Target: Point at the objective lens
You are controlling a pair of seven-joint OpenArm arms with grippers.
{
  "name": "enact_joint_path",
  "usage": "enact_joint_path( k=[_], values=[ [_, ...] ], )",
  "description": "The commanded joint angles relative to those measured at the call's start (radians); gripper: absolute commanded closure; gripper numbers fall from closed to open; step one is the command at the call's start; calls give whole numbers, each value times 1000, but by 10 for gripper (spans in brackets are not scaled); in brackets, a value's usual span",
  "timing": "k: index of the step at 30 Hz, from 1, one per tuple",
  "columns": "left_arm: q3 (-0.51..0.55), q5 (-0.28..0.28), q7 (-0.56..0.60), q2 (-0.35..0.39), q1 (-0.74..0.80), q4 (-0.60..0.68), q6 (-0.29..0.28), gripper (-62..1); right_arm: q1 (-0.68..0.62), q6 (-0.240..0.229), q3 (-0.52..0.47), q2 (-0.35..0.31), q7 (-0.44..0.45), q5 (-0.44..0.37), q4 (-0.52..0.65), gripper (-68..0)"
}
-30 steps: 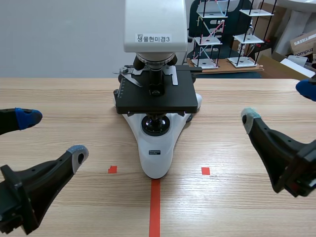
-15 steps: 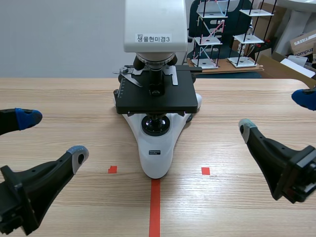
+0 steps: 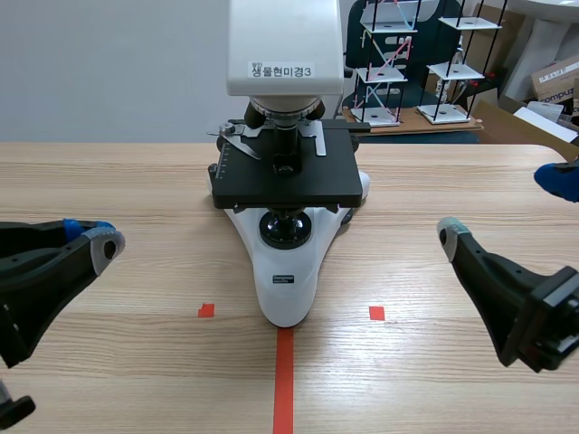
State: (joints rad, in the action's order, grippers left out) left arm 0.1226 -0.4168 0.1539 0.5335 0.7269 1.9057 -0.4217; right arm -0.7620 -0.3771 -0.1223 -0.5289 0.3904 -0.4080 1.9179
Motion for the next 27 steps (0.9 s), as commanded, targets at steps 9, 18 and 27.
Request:
enact_joint_path(
  k=[9, 18, 27],
  values=[
    [-109, -9, 22, -23, -165, -82, -40, -32, 11, 3, -1, -8, 15, 19, 8, -679],
    [-255, -10, 20, -24, -311, -127, -38, -31, 11, 3, -1, -8, 15, 19, 8, -679],
    [-361, 6, -112, -123, -468, -127, 12, -31, 11, 3, -1, -9, 15, 19, 8, -679]
  ],
)
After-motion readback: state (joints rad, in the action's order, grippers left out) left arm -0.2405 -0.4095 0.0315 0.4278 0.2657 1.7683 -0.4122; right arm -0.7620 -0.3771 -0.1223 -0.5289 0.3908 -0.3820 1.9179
